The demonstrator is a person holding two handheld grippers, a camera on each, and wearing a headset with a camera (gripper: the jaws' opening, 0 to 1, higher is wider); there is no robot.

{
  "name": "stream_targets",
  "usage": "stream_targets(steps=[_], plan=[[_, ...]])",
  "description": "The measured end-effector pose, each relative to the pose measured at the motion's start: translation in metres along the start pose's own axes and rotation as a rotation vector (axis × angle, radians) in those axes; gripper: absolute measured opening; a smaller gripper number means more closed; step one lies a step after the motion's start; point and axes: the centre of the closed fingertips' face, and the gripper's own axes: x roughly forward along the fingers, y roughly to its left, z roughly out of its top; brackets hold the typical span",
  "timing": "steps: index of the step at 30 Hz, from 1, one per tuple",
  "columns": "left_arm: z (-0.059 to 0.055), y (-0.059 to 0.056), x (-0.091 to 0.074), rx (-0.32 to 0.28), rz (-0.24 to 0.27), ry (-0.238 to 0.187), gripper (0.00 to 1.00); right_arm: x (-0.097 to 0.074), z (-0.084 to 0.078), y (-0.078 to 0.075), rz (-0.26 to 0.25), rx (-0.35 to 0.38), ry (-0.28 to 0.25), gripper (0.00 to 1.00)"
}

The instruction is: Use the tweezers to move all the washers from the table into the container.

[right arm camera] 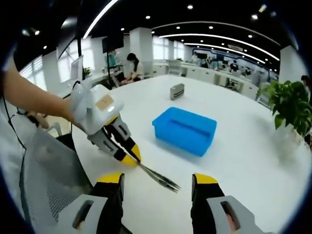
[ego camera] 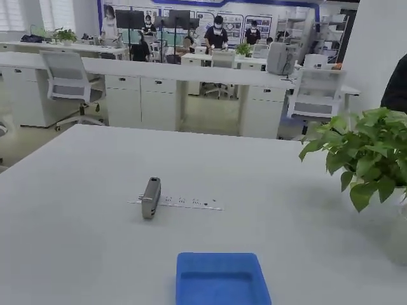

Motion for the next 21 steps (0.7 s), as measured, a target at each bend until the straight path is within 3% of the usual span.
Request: stream_targets(steps=[1, 4, 7, 11, 17, 21], plan=[[0.0, -0.001, -0.004, -0.07, -0.005, -0.014, 0.1, -0.004, 0.0, 0.0, -0.006, 0.035, -0.015, 0.58], [0.0, 0.004, -0.019, -0.171, 0.036, -0.058, 0.22, -0.009, 0.003, -0.001, -0.01, 0.098, -0.044, 0.68], [-0.004, -0.003, -0.041, -0.284, 0.032, -0.075, 0.36, -0.013, 0.004, -0.005, -0.025, 0.112, -0.063, 0.73], [-0.004, -0.004, -0.069, -0.391, 0.081, -0.135, 0.55, -0.015, 0.003, -0.007, -0.044, 0.113, -0.066, 0.78], [-0.013, 0.005, -0.114, -0.532, 0.26, -0.226, 0.76, -0.021, 0.007, -0.011, -0.062, 0.169, -0.108, 0.83], [-0.019, 0.01, -0.138, -0.592, 0.379, -0.284, 0.81, -0.026, 0.011, -0.016, -0.089, 0.162, -0.141, 0.83]])
